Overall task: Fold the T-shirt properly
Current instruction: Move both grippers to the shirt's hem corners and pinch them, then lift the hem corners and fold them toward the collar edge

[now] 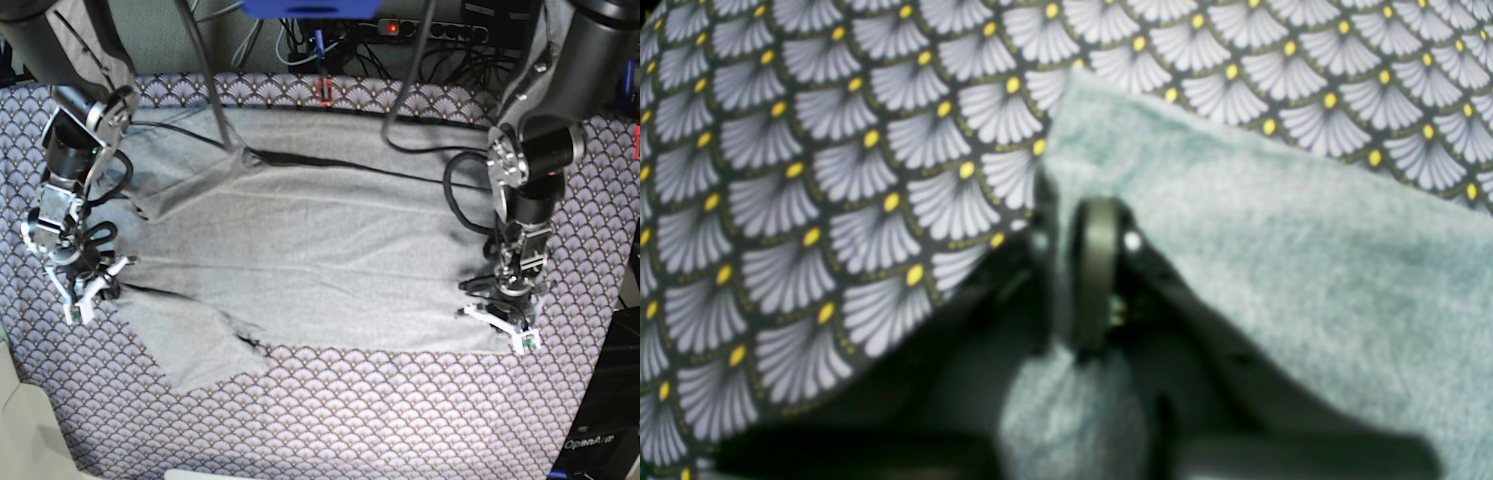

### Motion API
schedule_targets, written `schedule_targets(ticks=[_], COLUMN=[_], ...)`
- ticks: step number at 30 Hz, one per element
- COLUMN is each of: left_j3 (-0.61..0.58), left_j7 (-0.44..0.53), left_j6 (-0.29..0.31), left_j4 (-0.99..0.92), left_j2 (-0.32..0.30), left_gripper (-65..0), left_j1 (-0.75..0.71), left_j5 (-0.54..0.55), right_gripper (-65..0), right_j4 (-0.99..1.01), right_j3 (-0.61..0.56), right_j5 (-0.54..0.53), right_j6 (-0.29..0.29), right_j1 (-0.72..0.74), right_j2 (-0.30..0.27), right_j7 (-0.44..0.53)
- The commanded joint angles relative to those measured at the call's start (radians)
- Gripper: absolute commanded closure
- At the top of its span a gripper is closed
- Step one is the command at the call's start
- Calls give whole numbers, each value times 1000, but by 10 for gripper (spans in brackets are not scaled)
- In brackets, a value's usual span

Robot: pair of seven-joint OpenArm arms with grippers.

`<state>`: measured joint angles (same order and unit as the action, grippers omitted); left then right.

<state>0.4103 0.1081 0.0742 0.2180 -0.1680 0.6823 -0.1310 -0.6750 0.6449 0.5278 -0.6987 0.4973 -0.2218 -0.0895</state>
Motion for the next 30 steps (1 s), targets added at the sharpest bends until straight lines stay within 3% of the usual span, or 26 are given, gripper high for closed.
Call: schedule_targets(ticks=[1,8,15,18,22,25,30], left_j3=[-1,-1,-1,3,8,9,9], left_j7=[11,-31,-58,-61,-137,-184,-339], left_j6=[2,3,8,69,135,163,190], left_j4=[18,21,22,22,41,134,499], left_j2=[-6,-5,-5,-5,-6,-3,41], left_gripper=[-3,0,0,0,0,0,0], left_j1=[40,40,37,37,34,-19,-186], left_j5=[1,1,1,8,11,11,11], right_gripper=[-32,-30,-29,-29,-29,-29,-29], right_j4=[-12,-32,-289,-374,-450,-504,-538], right_j3=[-1,3,3,2,8,3,2], right_j5=[10,10,4,4,8,8,2], right_j6=[1,1,1,1,1,1,1], right_j1=[16,16,-98,-139,-159,-197,-253], right_j2=[-18,-18,28,40,68,74,81], right_j7=[-11,-5,-6,-6,-14,-16,-6])
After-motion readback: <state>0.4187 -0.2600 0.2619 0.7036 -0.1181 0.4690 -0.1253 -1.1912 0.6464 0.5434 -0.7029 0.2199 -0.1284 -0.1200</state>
